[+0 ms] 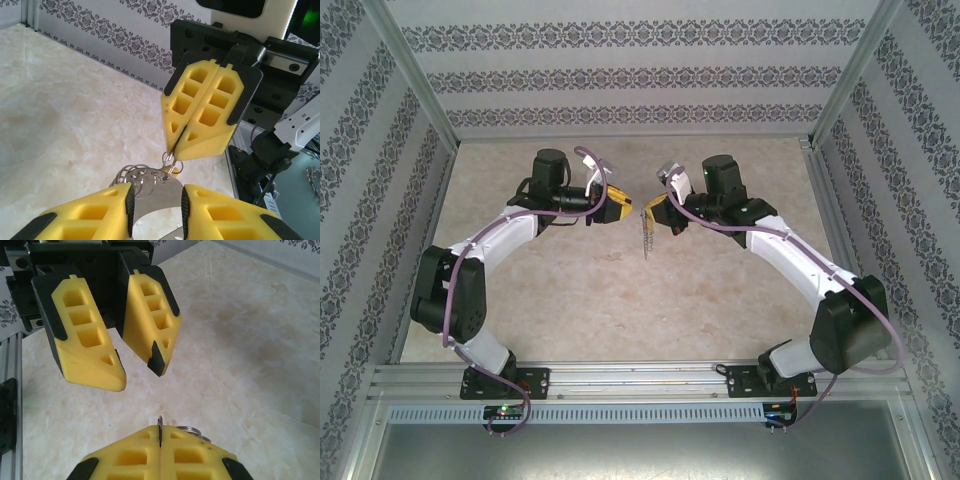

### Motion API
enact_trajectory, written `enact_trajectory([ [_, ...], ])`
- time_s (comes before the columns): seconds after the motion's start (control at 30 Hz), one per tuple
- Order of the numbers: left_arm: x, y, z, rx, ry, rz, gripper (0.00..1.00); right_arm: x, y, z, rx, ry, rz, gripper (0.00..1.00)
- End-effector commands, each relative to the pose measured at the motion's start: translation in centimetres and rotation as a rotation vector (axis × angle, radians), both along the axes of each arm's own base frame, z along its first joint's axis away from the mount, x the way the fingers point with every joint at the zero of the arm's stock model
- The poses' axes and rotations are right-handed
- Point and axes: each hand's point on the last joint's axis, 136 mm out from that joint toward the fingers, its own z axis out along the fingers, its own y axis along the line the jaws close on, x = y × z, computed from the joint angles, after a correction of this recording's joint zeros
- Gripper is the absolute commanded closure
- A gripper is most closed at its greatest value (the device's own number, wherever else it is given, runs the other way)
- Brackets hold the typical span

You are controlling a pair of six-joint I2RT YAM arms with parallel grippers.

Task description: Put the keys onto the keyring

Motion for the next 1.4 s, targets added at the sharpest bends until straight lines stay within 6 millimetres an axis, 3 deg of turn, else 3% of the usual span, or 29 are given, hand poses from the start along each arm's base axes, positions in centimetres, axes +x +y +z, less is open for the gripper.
enact_trajectory([
  [0.0,-0.6,-0.6,0.5,-0.012,-0.028,-0.047,0.69,0.2,0.8,1.6,0.027,-0.039,0.043,1.00],
  [0.9,-0.9,-2.9,0.2,-0.010,-0.011,-0.105,0.74,0.0,1.4,1.7,0.035,-0.044,0.068,1.00],
  [1.03,-1.1,-3.1,0.4,-0.013,-0.021,-0.113,0.80,0.0,1.4,1.7,0.036,-0.046,0.067,1.00],
  [1.27,-1.7,-3.4,0.7,-0.029,-0.026,-0.136,0.99,-0.1,1.3,1.6,0.035,-0.044,0.059,1.00],
  [1.37,-1.9,-3.6,0.9,-0.052,-0.032,-0.136,1.00,-0.2,1.3,1.7,0.039,-0.043,0.056,1.00],
])
